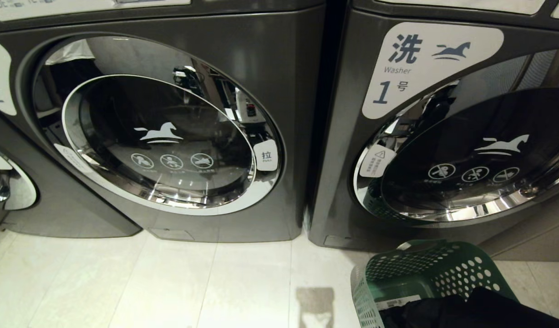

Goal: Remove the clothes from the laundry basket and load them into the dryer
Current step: Put the clothes in the dryer

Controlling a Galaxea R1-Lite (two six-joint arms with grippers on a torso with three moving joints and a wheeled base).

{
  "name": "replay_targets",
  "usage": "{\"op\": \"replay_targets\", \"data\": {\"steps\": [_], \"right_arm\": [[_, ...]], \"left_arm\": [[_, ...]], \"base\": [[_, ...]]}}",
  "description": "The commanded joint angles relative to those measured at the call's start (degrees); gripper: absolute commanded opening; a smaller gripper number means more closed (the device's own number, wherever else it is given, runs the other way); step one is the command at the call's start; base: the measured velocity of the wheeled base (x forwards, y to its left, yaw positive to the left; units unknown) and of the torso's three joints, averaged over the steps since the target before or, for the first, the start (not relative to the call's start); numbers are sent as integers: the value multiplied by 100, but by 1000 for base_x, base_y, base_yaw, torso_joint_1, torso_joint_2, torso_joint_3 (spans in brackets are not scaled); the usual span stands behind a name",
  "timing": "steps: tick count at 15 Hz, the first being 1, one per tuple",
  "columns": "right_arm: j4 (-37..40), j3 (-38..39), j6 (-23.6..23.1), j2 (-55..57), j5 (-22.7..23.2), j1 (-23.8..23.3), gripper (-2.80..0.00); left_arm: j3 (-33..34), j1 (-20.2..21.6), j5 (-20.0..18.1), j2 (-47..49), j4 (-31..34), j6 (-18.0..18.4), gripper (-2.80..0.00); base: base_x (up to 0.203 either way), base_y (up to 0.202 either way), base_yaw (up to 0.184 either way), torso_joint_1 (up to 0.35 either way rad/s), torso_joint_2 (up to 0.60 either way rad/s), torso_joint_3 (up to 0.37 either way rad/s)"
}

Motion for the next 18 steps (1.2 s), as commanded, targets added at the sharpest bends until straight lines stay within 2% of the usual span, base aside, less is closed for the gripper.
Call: {"op": "replay_targets", "data": {"steps": [1, 18], "right_arm": [[-2, 0, 2, 11, -2, 1, -280], [-2, 0, 19, 11, -20, 1, -280]], "left_arm": [[-4, 0, -2, -2, 2, 2, -280], [4, 0, -2, -2, -24, 2, -280]], "base": [[0, 0, 0, 0, 0, 201], [0, 0, 0, 1, 2, 203]]}}
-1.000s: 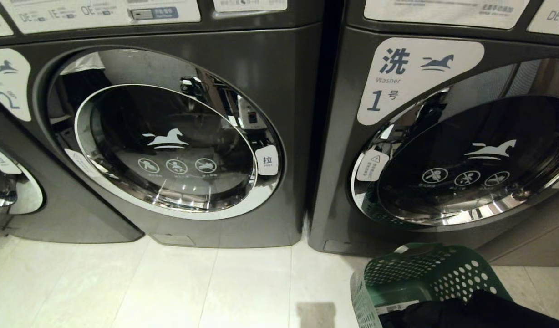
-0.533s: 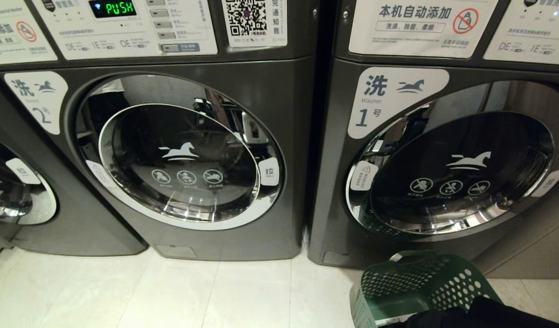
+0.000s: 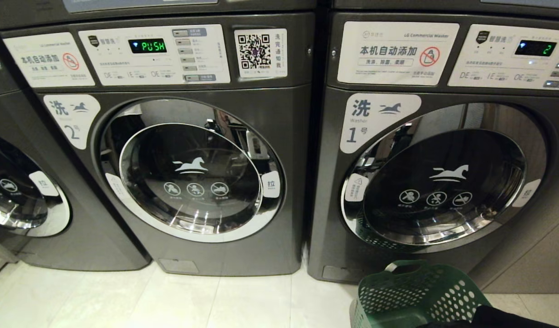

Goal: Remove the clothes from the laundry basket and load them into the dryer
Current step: Put the clothes in the dryer

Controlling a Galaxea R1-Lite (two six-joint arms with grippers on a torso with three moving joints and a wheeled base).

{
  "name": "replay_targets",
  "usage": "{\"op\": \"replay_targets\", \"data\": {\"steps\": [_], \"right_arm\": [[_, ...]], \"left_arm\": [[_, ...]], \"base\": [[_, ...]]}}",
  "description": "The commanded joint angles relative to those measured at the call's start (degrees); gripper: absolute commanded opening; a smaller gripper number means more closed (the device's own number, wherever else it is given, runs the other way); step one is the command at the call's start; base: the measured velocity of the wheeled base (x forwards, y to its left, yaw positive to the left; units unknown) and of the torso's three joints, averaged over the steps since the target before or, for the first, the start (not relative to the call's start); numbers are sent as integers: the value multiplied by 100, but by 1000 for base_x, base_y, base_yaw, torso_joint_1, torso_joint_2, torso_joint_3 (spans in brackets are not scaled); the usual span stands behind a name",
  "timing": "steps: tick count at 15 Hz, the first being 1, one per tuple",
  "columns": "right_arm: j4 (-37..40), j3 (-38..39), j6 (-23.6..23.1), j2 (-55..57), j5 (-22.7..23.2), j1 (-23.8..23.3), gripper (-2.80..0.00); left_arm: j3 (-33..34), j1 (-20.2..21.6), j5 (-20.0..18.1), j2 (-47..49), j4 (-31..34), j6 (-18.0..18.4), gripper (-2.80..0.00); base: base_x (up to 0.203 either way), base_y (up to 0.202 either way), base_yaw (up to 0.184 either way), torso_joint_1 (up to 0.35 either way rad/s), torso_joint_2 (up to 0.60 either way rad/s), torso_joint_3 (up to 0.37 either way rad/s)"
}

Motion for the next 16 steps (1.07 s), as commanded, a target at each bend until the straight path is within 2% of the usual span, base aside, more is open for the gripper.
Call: {"op": "replay_targets", "data": {"steps": [1, 6, 7, 16], "right_arm": [[-2, 0, 0, 7, -2, 1, -280], [-2, 0, 0, 7, 5, 1, -280], [-2, 0, 0, 7, -2, 1, -280], [-2, 0, 0, 7, -2, 1, -280]], "left_arm": [[-2, 0, -2, -2, 0, 3, -280], [5, 0, 5, -2, -11, -24, -280], [6, 0, 28, -2, -17, -130, -280], [-2, 0, 33, -2, -17, -252, -280]], "base": [[0, 0, 0, -2, 2, 198], [0, 0, 0, 4, 2, 202], [0, 0, 0, -2, 2, 110], [-1, 6, 0, 1, 1, 13]]}}
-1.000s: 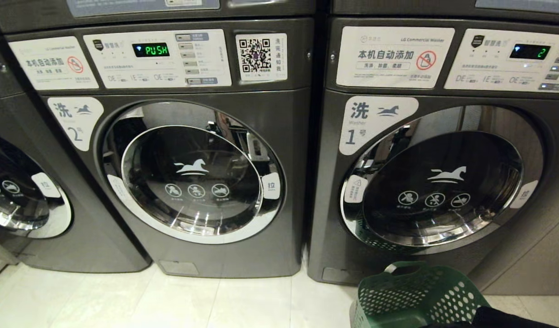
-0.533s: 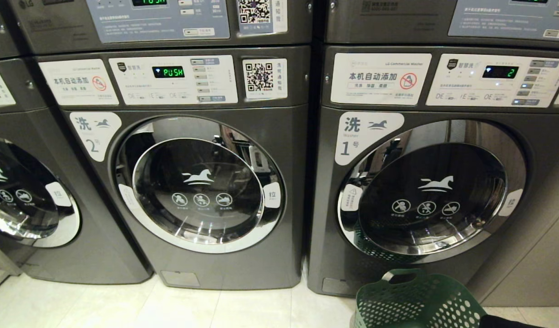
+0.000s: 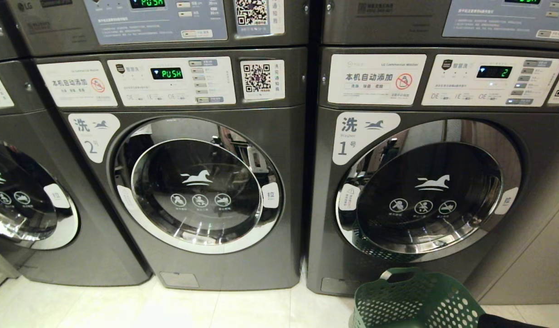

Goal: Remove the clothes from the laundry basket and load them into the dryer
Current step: Put the clothes in the dryer

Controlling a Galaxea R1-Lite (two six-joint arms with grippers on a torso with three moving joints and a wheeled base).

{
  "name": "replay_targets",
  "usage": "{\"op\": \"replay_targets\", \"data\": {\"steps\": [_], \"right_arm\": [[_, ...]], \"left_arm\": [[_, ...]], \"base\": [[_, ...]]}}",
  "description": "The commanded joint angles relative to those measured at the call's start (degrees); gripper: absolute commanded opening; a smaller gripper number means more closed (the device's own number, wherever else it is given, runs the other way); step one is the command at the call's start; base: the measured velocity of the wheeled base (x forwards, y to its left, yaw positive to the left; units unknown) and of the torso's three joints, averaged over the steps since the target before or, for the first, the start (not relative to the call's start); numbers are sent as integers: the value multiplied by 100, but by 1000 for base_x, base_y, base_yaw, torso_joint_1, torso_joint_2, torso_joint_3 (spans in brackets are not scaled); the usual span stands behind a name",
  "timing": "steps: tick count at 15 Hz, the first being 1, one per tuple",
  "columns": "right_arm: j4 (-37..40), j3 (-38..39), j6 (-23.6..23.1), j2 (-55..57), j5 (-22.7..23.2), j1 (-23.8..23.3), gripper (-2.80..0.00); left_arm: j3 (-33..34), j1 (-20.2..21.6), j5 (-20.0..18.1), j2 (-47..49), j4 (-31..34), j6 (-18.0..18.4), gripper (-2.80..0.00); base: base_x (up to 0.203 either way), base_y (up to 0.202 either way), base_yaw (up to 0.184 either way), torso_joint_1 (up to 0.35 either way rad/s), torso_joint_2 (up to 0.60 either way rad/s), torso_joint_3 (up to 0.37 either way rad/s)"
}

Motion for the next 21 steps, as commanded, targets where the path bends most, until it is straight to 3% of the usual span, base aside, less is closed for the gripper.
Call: {"op": "replay_targets", "data": {"steps": [1, 21], "right_arm": [[-3, 0, 2, 7, -2, -4, -280], [6, 9, -6, 7, -2, -4, -280]], "left_arm": [[1, -2, 9, -2, 3, -5, -280], [1, -2, 9, -2, 3, -49, -280]], "base": [[-2, 82, -4, 7, 2, 2], [0, 191, -2, 2, 2, 3]]}}
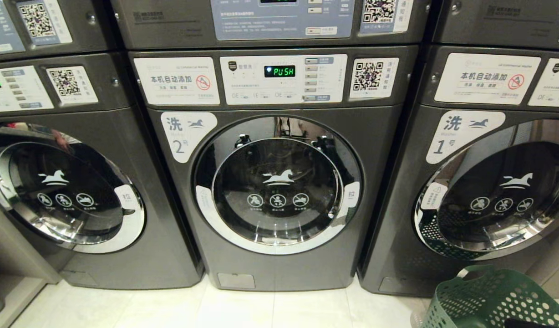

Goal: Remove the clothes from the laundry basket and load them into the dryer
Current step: Put the clothes in the dryer

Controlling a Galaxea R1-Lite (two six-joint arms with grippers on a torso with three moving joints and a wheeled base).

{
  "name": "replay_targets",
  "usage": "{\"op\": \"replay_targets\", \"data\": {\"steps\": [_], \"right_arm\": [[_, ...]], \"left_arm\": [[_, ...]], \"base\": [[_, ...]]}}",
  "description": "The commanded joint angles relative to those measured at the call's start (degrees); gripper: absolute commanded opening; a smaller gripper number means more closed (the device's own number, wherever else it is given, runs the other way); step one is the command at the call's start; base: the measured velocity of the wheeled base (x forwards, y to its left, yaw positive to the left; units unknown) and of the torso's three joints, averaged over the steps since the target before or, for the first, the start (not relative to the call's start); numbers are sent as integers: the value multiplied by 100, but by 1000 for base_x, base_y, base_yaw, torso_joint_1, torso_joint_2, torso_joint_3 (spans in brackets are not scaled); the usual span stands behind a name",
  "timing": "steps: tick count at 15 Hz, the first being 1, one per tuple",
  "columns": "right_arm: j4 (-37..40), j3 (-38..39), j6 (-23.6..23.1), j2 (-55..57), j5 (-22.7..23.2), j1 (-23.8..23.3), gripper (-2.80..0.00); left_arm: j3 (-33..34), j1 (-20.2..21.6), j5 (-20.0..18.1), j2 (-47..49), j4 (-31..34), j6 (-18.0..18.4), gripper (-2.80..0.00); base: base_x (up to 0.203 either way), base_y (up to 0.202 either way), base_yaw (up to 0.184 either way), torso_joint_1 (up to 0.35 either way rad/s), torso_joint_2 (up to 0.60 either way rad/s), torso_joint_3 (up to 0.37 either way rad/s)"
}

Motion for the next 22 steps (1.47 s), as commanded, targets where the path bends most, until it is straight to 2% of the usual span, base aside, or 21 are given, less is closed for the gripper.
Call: {"op": "replay_targets", "data": {"steps": [1, 18, 22], "right_arm": [[-6, 9, 0, 7, 1, 1, -280], [2, 9, 0, 7, 1, 1, -280], [2, 9, 1, 7, 1, 1, -280]], "left_arm": [[1, 0, 1, -2, 0, 1, -280], [9, 0, 1, -2, 0, -7, -280], [9, 0, 1, -2, 0, -7, -280]], "base": [[0, 195, -2, 2, 2, 7], [0, 192, -2, 2, 4, 2], [0, 43, 0, 2, 1, 0]]}}
